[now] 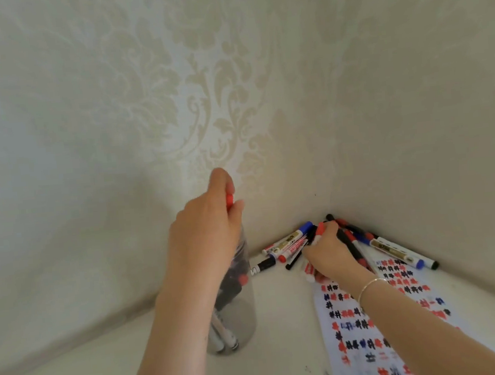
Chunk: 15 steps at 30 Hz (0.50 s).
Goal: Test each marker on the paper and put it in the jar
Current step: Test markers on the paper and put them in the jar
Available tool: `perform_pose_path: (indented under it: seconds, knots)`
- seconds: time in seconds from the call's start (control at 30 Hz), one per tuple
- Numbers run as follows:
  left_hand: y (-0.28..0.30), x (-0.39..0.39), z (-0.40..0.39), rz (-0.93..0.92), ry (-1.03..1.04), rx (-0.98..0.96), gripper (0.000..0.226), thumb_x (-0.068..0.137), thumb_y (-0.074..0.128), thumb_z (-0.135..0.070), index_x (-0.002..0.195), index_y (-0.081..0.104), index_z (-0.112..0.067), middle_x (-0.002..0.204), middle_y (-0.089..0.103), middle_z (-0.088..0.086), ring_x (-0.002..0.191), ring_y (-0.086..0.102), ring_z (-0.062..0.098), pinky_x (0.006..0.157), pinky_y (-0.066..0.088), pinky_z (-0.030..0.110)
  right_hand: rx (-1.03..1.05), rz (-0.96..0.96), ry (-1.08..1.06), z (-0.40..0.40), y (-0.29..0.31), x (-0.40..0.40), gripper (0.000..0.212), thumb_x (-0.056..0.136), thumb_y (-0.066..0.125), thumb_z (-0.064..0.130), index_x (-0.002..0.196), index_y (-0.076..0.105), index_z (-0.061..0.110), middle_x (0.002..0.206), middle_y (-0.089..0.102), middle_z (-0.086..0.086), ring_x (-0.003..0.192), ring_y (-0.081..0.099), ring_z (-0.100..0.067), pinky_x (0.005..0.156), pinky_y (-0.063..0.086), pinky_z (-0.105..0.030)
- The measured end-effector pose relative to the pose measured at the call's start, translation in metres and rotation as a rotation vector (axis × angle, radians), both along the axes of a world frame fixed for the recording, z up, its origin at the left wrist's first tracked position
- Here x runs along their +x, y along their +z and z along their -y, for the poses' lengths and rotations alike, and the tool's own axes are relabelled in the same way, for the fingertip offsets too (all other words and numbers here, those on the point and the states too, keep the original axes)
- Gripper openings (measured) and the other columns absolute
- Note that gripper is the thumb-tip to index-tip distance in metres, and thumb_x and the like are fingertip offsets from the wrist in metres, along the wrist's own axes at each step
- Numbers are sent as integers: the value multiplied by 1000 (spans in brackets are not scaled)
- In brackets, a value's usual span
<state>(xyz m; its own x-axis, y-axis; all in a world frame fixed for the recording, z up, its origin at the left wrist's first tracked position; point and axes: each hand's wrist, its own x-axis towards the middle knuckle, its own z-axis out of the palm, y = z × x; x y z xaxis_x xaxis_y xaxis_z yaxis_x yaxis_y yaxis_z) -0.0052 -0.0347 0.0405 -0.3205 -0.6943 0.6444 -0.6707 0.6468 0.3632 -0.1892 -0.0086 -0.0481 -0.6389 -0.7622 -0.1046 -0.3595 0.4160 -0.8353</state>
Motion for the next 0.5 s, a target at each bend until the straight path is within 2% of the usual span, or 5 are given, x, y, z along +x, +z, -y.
perform_pose_path:
  seconds: [0.1,0.17,0.3,0.4,0.5]
  knots:
    - [-3,-1,0,92,32,97,23,97,46,-42,88,50,-22,86,57,-9,76,59,16,71,51,37,-121,112,-52,2,10,0,51,92,57,13,134,29,5,75,47,-5,61,50,-15,61,49,-33]
    - [-4,-2,0,145,67,132,39,98,38,-48,81,58,-19,96,53,-7,78,57,13,74,50,35,-190,258,-74,0,20,1,46,90,59,14,131,39,8,76,50,-4,59,48,-13,58,45,-29]
    - [-4,-7,-3,148,116,23,41,99,38,-42,78,62,-17,106,52,-7,78,56,13,67,45,30,-242,408,34,-10,32,11,7,87,56,7,82,60,8,60,47,-1,44,41,-8,39,36,-18]
    - [-3,-14,-14,-74,-22,-326,14,93,54,-18,96,67,-14,111,60,-2,91,62,18,63,44,24,-250,308,125,-17,43,15,18,87,53,7,70,57,10,63,50,-1,54,45,-11,47,38,-19]
    - [-10,-29,-19,144,-212,-220,50,88,51,-3,135,50,-21,153,31,-1,138,34,15,96,42,27,-244,257,262,-37,53,14,24,86,52,7,63,58,7,55,49,-4,50,42,-17,49,35,-25]
